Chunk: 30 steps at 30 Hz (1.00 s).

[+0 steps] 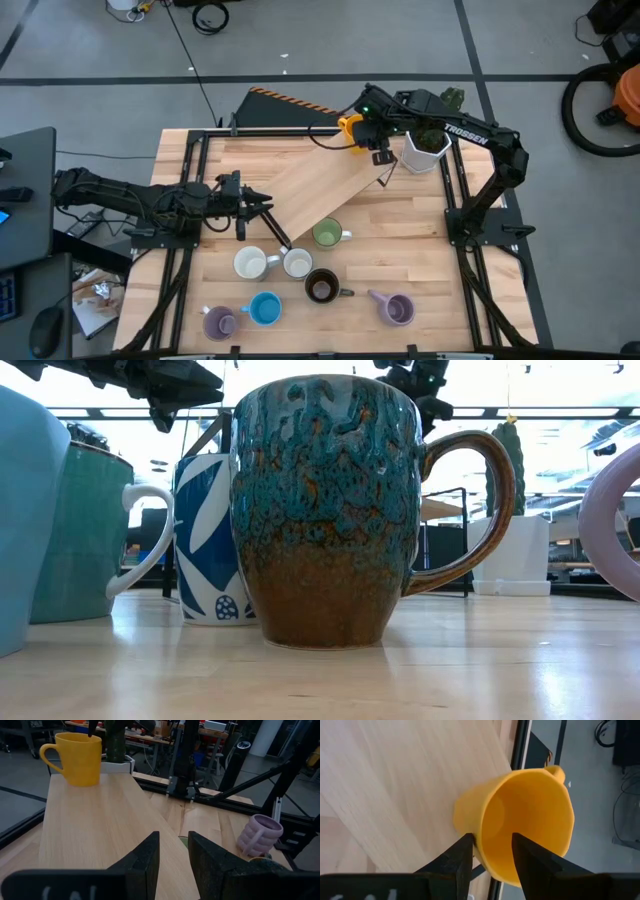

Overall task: Place coffee mugs
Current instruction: Put the yellow mug on the shelf

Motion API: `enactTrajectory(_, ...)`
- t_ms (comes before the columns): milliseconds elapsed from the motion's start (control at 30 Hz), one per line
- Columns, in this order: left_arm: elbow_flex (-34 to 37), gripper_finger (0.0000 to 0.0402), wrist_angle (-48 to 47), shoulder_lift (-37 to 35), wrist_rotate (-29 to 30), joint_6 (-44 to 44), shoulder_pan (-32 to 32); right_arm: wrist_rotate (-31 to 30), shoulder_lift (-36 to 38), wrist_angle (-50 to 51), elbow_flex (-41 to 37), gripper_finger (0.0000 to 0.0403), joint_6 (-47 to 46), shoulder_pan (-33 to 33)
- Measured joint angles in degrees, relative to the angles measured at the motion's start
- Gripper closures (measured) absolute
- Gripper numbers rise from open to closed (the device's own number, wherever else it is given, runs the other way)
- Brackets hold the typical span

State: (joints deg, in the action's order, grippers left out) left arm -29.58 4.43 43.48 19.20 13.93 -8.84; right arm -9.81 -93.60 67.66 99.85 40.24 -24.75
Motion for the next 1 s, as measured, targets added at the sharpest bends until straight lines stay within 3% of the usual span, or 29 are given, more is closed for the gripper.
enactTrajectory(733, 0.0, 0.0294, 0.0, 0.0, 0.01, -0.17, -0.01, 1.35, 0.0, -6.78, 0.0, 0.0263, -10.23, 0.28)
enactTrajectory(1000, 0.0, 0.0294, 0.0, 0.0, 0.0, -0.17, 0.0, -4.02, -0.04, -1.17, 0.72, 0.0263, -10.92, 1.53)
